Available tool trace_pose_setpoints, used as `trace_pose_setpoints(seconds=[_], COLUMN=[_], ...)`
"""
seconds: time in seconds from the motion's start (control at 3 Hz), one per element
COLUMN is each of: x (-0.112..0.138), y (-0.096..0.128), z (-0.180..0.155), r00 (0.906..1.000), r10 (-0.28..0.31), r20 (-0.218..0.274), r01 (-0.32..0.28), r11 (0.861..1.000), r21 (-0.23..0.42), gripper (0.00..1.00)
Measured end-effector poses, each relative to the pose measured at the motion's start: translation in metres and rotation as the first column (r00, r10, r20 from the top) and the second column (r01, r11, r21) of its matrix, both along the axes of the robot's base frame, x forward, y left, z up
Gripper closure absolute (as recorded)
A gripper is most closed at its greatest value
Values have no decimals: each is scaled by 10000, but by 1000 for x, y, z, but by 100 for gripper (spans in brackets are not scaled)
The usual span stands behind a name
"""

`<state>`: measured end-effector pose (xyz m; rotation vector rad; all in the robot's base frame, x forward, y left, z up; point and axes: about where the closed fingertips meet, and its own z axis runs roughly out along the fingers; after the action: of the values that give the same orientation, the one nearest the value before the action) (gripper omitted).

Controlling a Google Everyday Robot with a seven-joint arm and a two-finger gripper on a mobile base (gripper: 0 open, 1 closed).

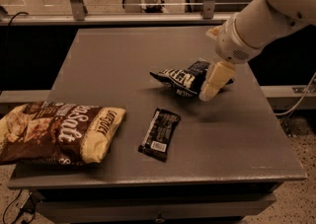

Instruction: Pick blue chip bag

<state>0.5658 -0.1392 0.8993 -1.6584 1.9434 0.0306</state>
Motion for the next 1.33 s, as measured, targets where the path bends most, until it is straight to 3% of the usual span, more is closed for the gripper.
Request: trace_pose_setpoints(seconds=[0.67,1.33], x=[7,6], y=[9,12], z=[-16,-15], r00=[9999,9999], r10=[-157,-114], r20=[-1,10], r01=[157,113], r11=[9992,9993], r21=[374,355], gripper=[0,42])
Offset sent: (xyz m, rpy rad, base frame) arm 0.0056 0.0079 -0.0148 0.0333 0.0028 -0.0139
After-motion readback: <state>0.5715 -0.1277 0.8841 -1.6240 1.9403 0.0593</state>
